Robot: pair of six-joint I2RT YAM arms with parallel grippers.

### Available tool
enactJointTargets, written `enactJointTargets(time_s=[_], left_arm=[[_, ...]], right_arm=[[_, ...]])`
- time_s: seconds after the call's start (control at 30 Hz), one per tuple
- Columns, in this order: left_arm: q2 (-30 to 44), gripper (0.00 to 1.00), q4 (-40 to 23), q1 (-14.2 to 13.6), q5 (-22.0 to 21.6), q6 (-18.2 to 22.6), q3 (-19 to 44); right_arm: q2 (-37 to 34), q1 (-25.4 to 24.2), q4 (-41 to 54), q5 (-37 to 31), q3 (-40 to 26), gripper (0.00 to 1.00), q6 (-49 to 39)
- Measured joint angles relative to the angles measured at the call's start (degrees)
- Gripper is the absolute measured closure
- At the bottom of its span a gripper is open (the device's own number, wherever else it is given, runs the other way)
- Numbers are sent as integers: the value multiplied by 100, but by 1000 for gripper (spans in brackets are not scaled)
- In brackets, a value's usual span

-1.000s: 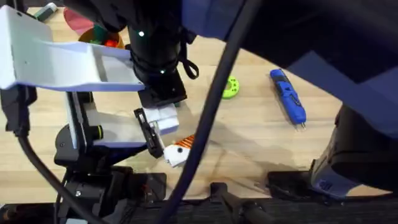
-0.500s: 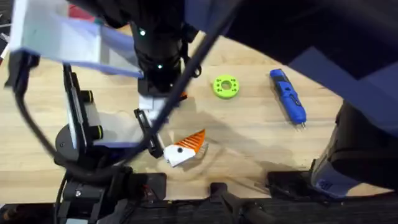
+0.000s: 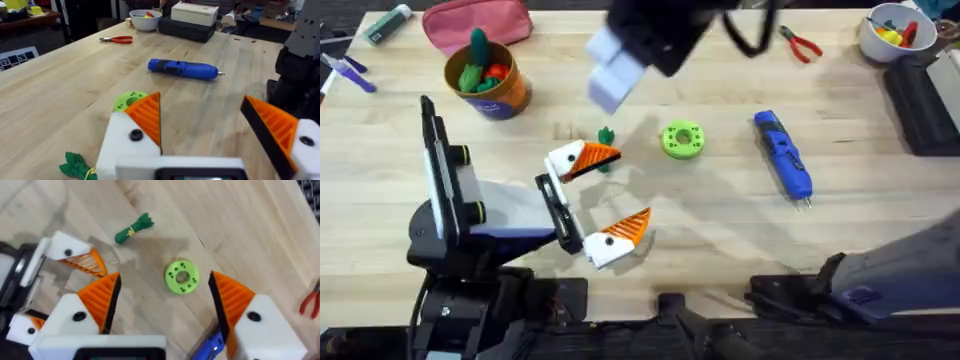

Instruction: Pick up the gripper from the table and insert it into the empty holder that is missing its gripper. Then pick up a screw, insert it into the mounting hole, and use the screwdriver to tighten it. Finally, clean up the table by picking up the vegetable and placing it into the bucket.

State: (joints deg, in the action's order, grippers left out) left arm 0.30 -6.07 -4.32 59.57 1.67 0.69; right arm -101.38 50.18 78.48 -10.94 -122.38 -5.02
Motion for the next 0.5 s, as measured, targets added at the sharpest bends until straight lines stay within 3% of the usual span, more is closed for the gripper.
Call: enactJointTargets(time_s=[0.3, 0.5], left_arm=[[0, 15, 0, 0, 0, 0, 0], [2, 15, -2, 0, 0, 0, 0]], right_arm=[[1370, -1082, -548, -17, 2273, 7, 1132], [1823, -2005, 69, -32, 2549, 10, 1811]])
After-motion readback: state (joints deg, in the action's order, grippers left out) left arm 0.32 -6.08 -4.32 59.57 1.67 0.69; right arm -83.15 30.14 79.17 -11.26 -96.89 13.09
